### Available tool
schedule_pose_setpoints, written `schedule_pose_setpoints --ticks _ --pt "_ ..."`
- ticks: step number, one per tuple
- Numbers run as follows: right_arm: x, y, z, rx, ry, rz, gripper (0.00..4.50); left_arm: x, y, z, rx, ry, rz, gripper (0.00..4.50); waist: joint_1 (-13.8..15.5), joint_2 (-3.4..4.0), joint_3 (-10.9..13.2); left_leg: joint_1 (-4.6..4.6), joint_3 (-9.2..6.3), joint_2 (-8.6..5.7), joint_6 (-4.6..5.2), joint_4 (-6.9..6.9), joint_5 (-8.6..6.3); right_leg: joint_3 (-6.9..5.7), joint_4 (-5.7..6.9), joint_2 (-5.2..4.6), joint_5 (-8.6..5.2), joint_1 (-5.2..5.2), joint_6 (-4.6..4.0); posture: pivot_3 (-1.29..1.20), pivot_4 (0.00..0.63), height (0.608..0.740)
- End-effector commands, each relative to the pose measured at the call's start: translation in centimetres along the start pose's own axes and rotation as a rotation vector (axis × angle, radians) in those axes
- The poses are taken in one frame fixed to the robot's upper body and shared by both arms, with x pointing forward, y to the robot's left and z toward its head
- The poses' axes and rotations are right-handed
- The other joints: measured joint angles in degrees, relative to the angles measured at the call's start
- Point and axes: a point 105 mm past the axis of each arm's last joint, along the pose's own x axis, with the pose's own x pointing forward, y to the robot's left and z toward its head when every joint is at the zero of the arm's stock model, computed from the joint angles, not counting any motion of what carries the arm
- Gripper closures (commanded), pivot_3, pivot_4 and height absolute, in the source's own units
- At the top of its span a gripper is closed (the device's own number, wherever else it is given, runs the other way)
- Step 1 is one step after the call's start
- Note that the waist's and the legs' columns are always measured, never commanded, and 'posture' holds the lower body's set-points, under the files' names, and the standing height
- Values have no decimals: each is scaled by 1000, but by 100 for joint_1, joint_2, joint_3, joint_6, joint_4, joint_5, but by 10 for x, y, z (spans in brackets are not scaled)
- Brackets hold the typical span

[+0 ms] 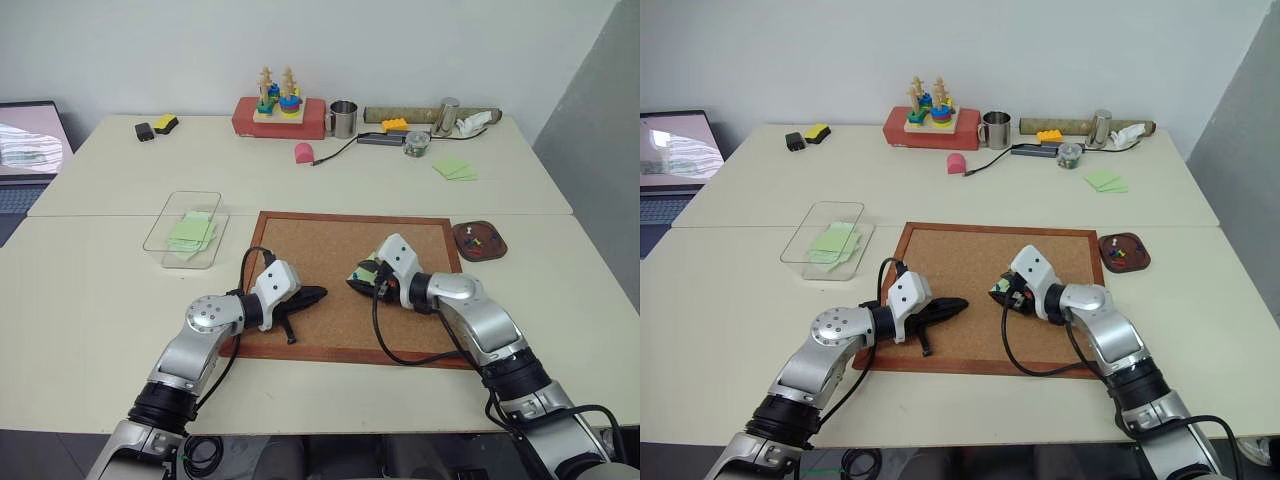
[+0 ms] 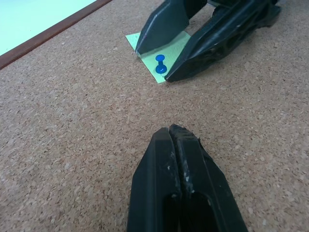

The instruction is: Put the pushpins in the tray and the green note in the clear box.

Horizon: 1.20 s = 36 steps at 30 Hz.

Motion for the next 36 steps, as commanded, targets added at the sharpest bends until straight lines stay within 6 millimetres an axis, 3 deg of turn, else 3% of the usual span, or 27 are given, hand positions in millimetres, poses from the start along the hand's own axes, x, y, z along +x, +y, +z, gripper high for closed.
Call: schedule_pose_setpoints --ticks 1,5,7,11,20,24,32,36 --pt "-1 -3 14 -40 -50 -8 3337 -3 -17 -40 -78 143 -35 4500 0 0 0 0 0 0 0 0 0 0 0 0 0 0 0 0 150 740" --pt "-2 -2 14 -38 -57 -4 4306 -3 -17 -41 -78 145 -36 4500 0 0 0 0 0 0 0 0 0 0 0 0 0 0 0 0 150 740" --pt "-2 -1 15 -39 -62 1 4465 -3 -17 -41 -79 147 -37 4500 0 0 0 0 0 0 0 0 0 0 0 0 0 0 0 0 150 740" --pt "-4 3 21 -51 -86 16 4465 -3 -17 -42 -81 150 -37 4500 0 0 0 0 0 0 0 0 0 0 0 0 0 0 0 0 150 740" --pt "-22 7 69 -143 -202 49 4465 -2 -18 -43 -87 147 -35 4500 0 1 0 -1 -3 0 0 0 0 -1 0 0 -2 -1 3 0 150 740" --pt "-29 10 80 -182 -220 65 4465 0 -16 -39 -98 129 -27 4500 2 1 0 -1 -3 0 0 -1 0 -1 -1 0 -1 0 2 0 150 740" --pt "-46 19 80 -396 -146 136 4465 -6 -1 -1 -183 -5 -4 4500 5 -4 3 -6 -4 -1 0 0 0 -3 -4 -2 -2 -2 4 0 150 740" --pt "-53 19 71 -551 -84 160 4500 -28 7 19 -255 -42 -34 3901 -67 -16 16 -14 -6 2 0 -4 0 -7 -6 1 -3 -11 5 0 150 740"
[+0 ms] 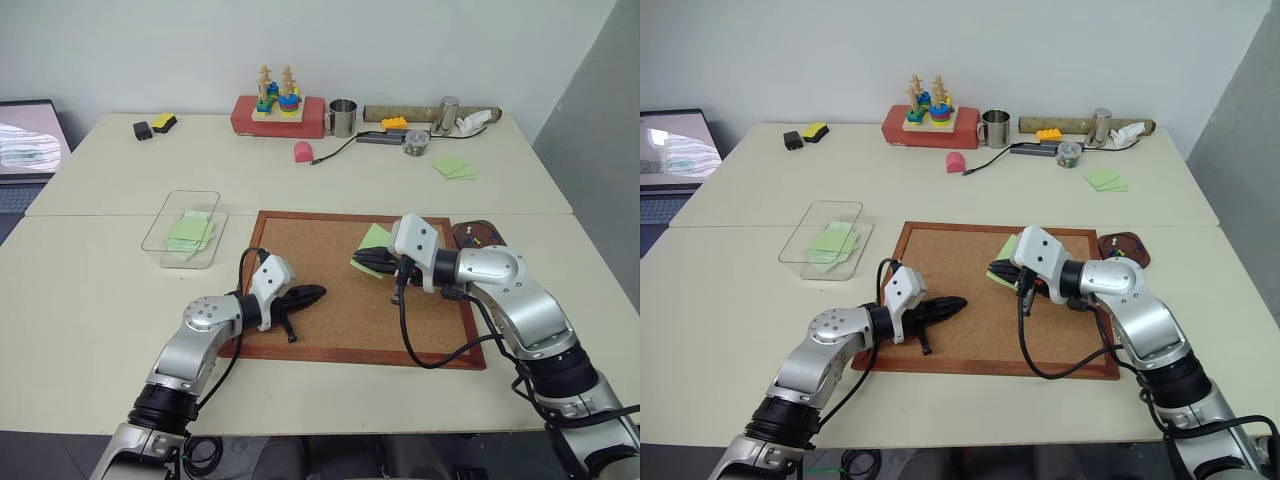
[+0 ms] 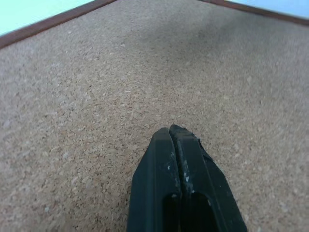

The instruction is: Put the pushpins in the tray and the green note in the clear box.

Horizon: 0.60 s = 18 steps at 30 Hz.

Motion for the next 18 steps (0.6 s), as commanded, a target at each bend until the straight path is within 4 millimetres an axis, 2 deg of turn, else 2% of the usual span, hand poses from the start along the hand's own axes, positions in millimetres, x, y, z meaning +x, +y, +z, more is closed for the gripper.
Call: schedule_pose_setpoints --ticks 1,4,6,12,14,15,18 --pt "-6 6 10 -183 1 43 4500 -23 1 15 -105 -16 -39 3702 -54 -7 9 -2 -2 1 0 -2 0 -1 -1 1 0 -1 0 0 150 740" --pt "-8 8 6 -300 30 70 4500 -30 5 42 -198 -102 -51 3225 -66 -13 16 -16 -3 2 0 -3 0 -2 0 0 0 -17 -1 0 150 740" --pt "-8 9 5 -354 36 81 4500 -31 6 55 -245 -151 -58 2736 -60 -23 22 -23 -5 1 0 -2 0 -5 0 -1 0 -20 -1 0 150 740" --pt "-5 17 7 -529 28 127 4500 -18 -1 93 -353 -289 -124 1565 -23 -36 29 -27 -10 -5 -1 4 0 -9 -2 -9 4 -18 -7 0 150 740" --pt "-5 19 7 -559 22 133 4500 -15 -5 100 -378 -313 -146 1215 -11 -37 30 -28 -13 -4 -2 4 1 -12 -2 -9 15 -18 -25 0 150 740" --pt "-5 20 8 -583 20 136 4500 -13 -7 103 -391 -318 -164 1062 -4 -37 30 -28 -15 -4 -2 4 1 -14 -2 -8 15 -18 -26 0 150 740" --pt "-4 22 9 -636 11 141 4500 -4 -12 104 -416 -313 -187 1062 -12 -37 30 -26 -16 -3 -3 3 1 -14 2 -7 16 -19 -26 0 150 740"
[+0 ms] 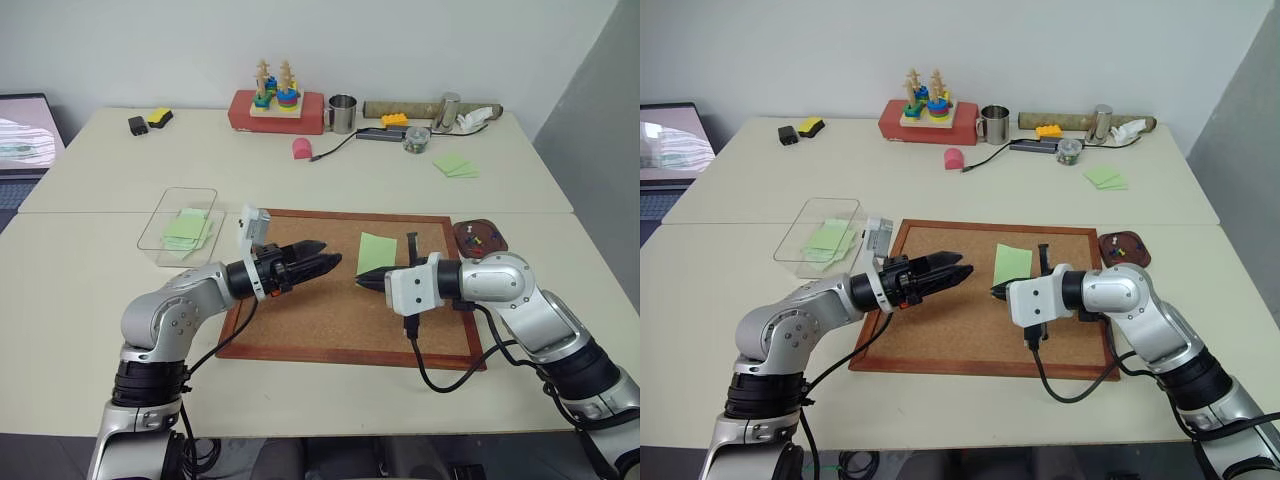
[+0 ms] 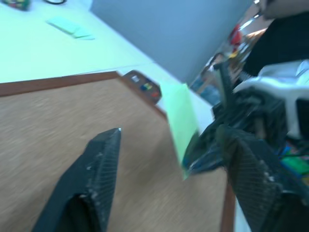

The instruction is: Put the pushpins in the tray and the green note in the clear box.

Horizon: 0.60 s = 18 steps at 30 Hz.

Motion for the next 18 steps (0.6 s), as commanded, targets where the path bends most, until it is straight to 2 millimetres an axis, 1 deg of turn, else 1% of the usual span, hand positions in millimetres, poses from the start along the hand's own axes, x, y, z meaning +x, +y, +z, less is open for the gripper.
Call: schedule_pose_setpoints --ticks 1,8,11,12,13,16,18 --pt "-2 -4 9 -101 -20 -7 4500 8 -11 8 14 -14 -38 1062 0 0 0 0 0 0 0 0 0 0 1 0 0 0 0 0 150 740" --pt "-1 -4 16 -166 -48 -6 4500 24 -14 -5 4 25 -82 1062 45 0 0 0 -1 -3 -2 2 1 0 1 -1 0 2 -1 0 150 740" --pt "0 -3 17 -174 -57 -5 4500 29 -12 -8 2 31 -86 1471 46 0 0 1 -1 -3 -2 2 1 -1 1 -1 1 2 -1 0 150 740" --pt "0 -3 18 -176 -60 -5 4500 29 -12 -9 3 33 -88 1655 46 0 0 1 -1 -3 -2 2 1 -1 1 -1 1 2 -1 0 150 740" --pt "1 -2 18 -178 -63 -5 4500 30 -11 -10 3 34 -88 1944 46 0 0 1 -1 -3 -2 2 1 -1 1 -1 1 2 -1 0 150 740" --pt "1 -2 19 -181 -69 -6 4500 29 -8 -12 10 40 -78 2465 46 0 0 1 -1 -3 -2 2 1 -1 1 -1 1 2 -1 0 150 740" --pt "1 -2 19 -183 -71 -7 4500 29 -8 -12 12 40 -76 2889 48 0 0 1 -1 -3 -2 2 1 -1 1 -1 1 2 -1 0 150 740"
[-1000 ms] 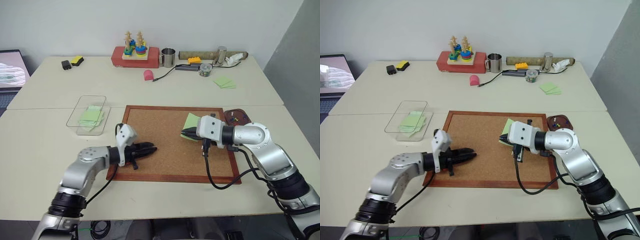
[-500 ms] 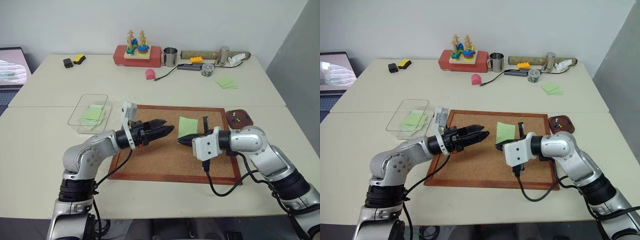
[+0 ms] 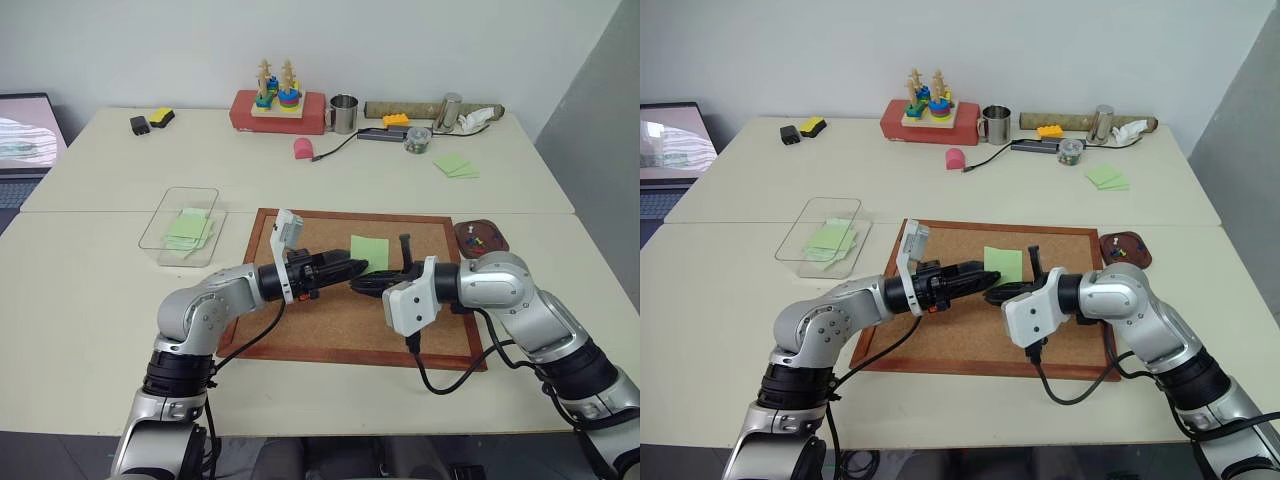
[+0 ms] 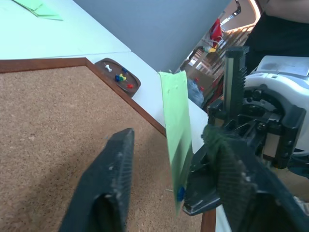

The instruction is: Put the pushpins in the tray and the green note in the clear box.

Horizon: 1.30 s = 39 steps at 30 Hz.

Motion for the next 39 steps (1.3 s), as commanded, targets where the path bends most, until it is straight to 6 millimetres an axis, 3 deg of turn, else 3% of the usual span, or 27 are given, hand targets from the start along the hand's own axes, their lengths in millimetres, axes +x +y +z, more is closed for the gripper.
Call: schedule_pose_setpoints --ticks 1,10,20,28,29,32,37,39 --pt "0 -5 7 -42 -21 -14 4500 1 -5 8 48 -15 -22 3056 4 0 0 0 0 0 0 0 0 0 0 0 0 0 0 0 150 740" --pt "3 -2 13 -53 -53 -16 4500 0 -4 2 57 -2 -21 4495 17 0 0 0 0 0 0 1 0 0 0 0 0 0 0 0 150 740" --pt "-4 -12 20 -86 -94 -85 4500 -3 13 -1 101 -3 76 4495 24 0 0 0 0 0 0 1 0 0 1 0 0 0 0 0 150 740" --pt "-23 -28 18 -49 -90 -218 4500 -4 22 -4 127 -14 135 4495 36 0 0 1 0 -1 0 2 0 -1 2 -1 0 3 0 0 150 740" --pt "-28 -30 13 -7 -63 -246 4500 -4 22 -3 129 -22 139 4495 39 0 0 2 1 -1 0 2 0 1 2 -1 0 3 -1 0 150 740" --pt "-53 -32 -29 162 126 -358 4500 -8 21 3 151 -49 156 4495 47 0 0 1 -2 0 0 2 0 -2 2 -2 0 5 -1 0 150 740" --pt "-111 -35 -105 371 483 -586 4500 -11 18 2 169 -57 164 4495 48 0 0 4 2 -4 0 4 0 2 6 -5 1 8 -1 0 150 740" --pt "-128 -30 -127 444 579 -625 4500 -9 15 1 181 -49 156 4495 47 0 0 9 4 -4 0 4 0 2 7 -4 1 11 -2 0 150 740"
